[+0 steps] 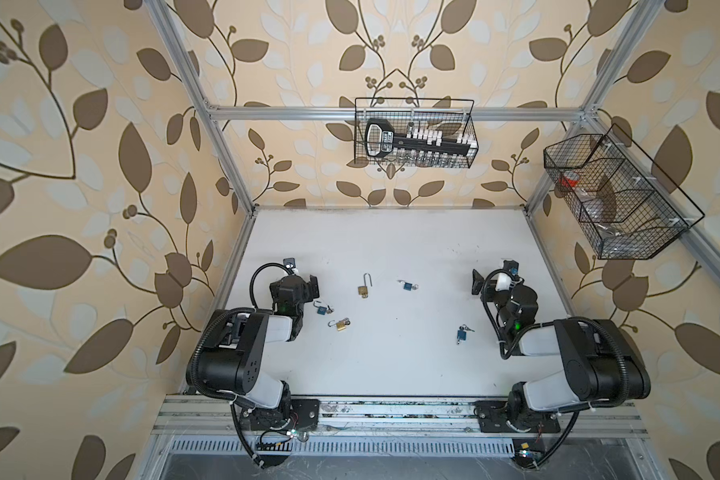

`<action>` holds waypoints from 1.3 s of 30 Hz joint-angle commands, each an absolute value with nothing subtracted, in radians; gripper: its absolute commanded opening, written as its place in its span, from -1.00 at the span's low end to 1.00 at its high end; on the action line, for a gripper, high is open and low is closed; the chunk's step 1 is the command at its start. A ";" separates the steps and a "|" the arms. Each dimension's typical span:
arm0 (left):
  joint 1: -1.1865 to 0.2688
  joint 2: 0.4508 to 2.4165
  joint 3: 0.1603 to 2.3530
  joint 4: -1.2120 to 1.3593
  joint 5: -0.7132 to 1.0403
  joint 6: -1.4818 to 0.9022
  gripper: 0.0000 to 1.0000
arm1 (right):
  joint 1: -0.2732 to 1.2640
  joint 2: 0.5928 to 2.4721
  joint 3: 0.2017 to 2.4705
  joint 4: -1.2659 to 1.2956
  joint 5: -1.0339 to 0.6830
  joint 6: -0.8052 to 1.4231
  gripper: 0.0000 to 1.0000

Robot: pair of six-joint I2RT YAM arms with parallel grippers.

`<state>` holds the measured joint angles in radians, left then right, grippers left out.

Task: Lock with the key

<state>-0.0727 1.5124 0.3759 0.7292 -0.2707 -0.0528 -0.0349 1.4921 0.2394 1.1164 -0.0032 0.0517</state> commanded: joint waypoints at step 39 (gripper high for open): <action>-0.126 1.153 0.480 0.354 -0.348 -0.139 0.98 | 0.086 1.300 0.245 0.964 0.138 -0.026 0.99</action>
